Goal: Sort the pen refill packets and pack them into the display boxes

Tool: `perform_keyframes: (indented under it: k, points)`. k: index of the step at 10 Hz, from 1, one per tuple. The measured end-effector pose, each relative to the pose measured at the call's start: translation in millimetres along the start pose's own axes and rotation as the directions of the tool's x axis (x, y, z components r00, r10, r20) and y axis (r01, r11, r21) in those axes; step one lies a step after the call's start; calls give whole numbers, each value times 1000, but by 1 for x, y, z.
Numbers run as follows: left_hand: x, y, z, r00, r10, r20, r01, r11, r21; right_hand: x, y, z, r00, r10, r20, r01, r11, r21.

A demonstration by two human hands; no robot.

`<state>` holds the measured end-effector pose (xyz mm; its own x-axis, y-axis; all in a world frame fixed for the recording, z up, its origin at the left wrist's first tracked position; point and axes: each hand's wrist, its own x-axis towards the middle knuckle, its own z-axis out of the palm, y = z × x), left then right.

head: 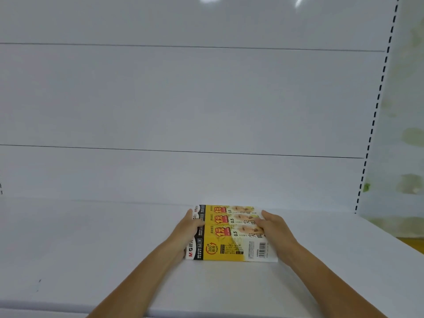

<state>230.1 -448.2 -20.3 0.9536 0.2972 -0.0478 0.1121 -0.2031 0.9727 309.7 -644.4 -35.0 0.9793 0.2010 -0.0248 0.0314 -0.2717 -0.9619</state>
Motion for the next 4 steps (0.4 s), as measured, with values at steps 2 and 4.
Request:
perform_keyframes:
  k: [2, 4]
  points:
    - [1, 5, -4, 999, 45, -21, -38, 966, 256, -8, -12, 2, 991, -96, -91, 73, 970, -231]
    - [-6, 22, -13, 993, 115, -6, -93, 829, 552, -9, -23, -1, 982, -171, -75, 100, 823, -559]
